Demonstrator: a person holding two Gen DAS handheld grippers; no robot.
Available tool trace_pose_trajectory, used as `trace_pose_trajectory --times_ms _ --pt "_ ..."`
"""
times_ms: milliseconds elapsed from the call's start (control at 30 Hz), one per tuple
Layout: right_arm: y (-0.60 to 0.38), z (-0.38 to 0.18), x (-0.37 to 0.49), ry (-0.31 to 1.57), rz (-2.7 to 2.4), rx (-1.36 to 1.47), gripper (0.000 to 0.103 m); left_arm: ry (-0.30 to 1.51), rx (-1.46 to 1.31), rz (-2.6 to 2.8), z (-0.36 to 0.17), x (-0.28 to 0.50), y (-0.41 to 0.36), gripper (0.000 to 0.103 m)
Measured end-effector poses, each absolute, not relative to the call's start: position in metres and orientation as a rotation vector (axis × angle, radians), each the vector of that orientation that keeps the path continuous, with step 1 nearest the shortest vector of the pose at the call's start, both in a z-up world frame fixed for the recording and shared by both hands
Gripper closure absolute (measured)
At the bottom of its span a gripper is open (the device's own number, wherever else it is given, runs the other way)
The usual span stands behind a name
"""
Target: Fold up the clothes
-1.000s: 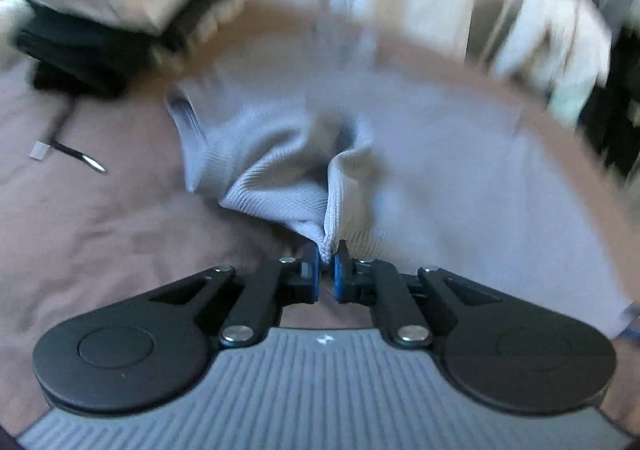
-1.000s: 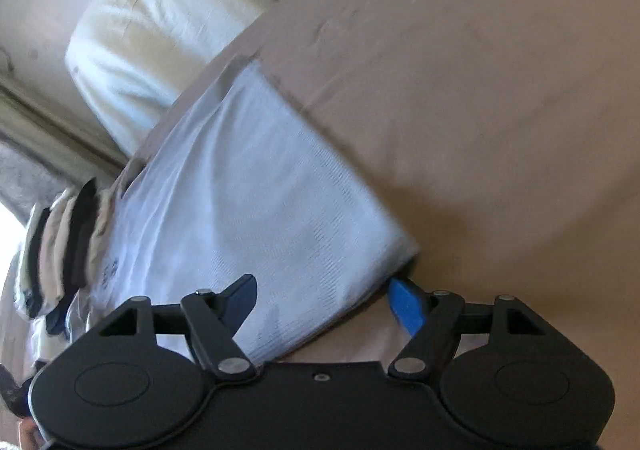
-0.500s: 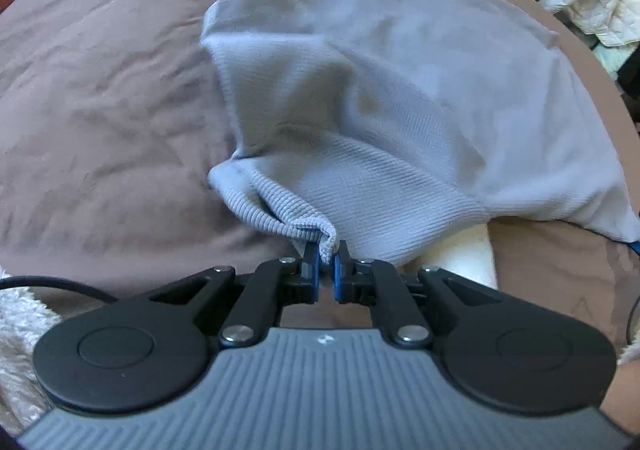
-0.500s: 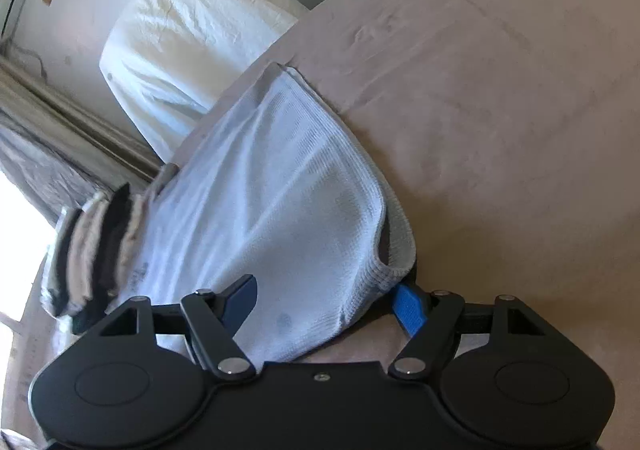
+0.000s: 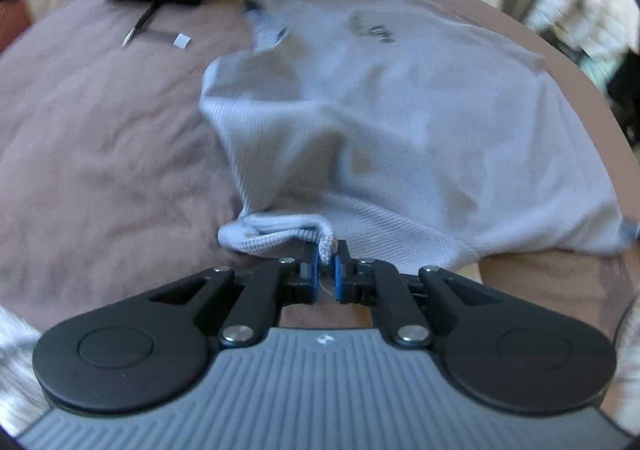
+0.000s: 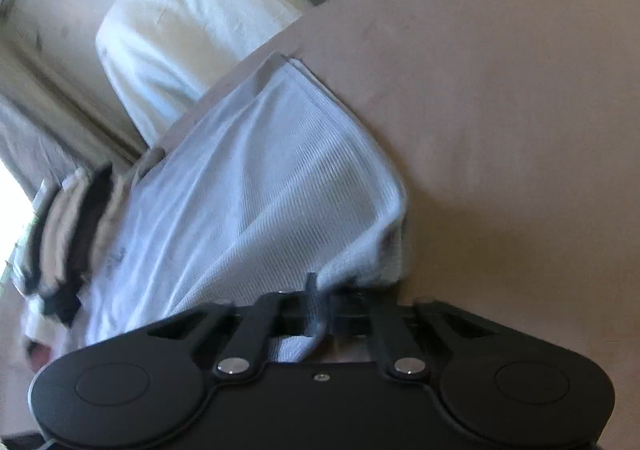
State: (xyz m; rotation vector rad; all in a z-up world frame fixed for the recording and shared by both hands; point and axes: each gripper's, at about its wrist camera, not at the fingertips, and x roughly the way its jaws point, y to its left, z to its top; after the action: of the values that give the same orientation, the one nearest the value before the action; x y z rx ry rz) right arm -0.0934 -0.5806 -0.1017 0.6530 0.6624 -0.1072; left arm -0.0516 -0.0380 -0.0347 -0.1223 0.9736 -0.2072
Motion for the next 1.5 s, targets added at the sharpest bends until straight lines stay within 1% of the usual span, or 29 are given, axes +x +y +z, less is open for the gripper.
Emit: trace_pose_trajectory --times_ms 67,133,167,200,267,367,400,567,667,767,867,967,1033,1167,1500 --pt "-0.578 -0.053 -0.099 0.506 -0.030 0.492 0.097 0.931 -0.085 -0.237 -0.011 -0.057 -0.038 0.096" --pt "-0.573 -0.018 -0.109 0.409 0.043 0.345 0.098 0.897 -0.099 -0.265 0.006 -0.063 -0.035 0.096" --pt "-0.571 -0.009 -0.113 0.393 0.045 0.299 0.098 0.900 -0.120 -0.261 0.005 -0.065 -0.035 0.096" --pt "-0.571 -0.010 -0.115 0.398 0.037 0.294 0.098 0.905 -0.139 -0.256 0.003 -0.067 -0.035 0.096" --pt "-0.576 -0.030 -0.119 0.441 -0.005 0.332 0.098 0.923 -0.156 -0.218 -0.013 -0.070 -0.036 0.097" --pt "-0.576 -0.053 -0.129 0.518 -0.048 0.374 0.098 0.928 -0.082 -0.175 -0.022 -0.078 -0.046 0.097" --pt "-0.574 -0.050 -0.134 0.525 -0.037 0.346 0.098 0.926 -0.068 -0.179 -0.018 -0.082 -0.047 0.097" --pt "-0.565 -0.006 -0.165 0.512 0.024 0.200 0.100 0.882 -0.184 -0.189 0.021 -0.099 -0.024 0.097" --pt "-0.562 0.003 -0.180 0.533 0.061 0.180 0.100 0.864 -0.190 -0.179 0.025 -0.109 -0.016 0.097" --pt "-0.566 -0.010 -0.193 0.589 0.070 0.256 0.100 0.862 -0.219 -0.158 0.023 -0.119 -0.009 0.097" --pt "-0.563 -0.030 -0.205 0.643 0.080 0.396 0.100 0.866 -0.259 -0.130 0.019 -0.129 -0.001 0.097" --pt "-0.551 -0.043 -0.218 0.639 0.080 0.391 0.100 0.869 -0.297 -0.104 0.015 -0.138 0.006 0.097" --pt "-0.551 -0.051 -0.212 0.637 0.076 0.382 0.100 0.851 -0.268 -0.112 0.014 -0.127 0.003 0.097" --pt "-0.560 -0.053 -0.179 0.591 0.063 0.413 0.100 0.799 -0.203 -0.124 0.027 -0.055 -0.013 0.097" --pt "-0.579 -0.019 -0.021 0.463 0.052 0.392 0.099 0.665 -0.042 -0.154 0.059 0.124 -0.054 0.097"
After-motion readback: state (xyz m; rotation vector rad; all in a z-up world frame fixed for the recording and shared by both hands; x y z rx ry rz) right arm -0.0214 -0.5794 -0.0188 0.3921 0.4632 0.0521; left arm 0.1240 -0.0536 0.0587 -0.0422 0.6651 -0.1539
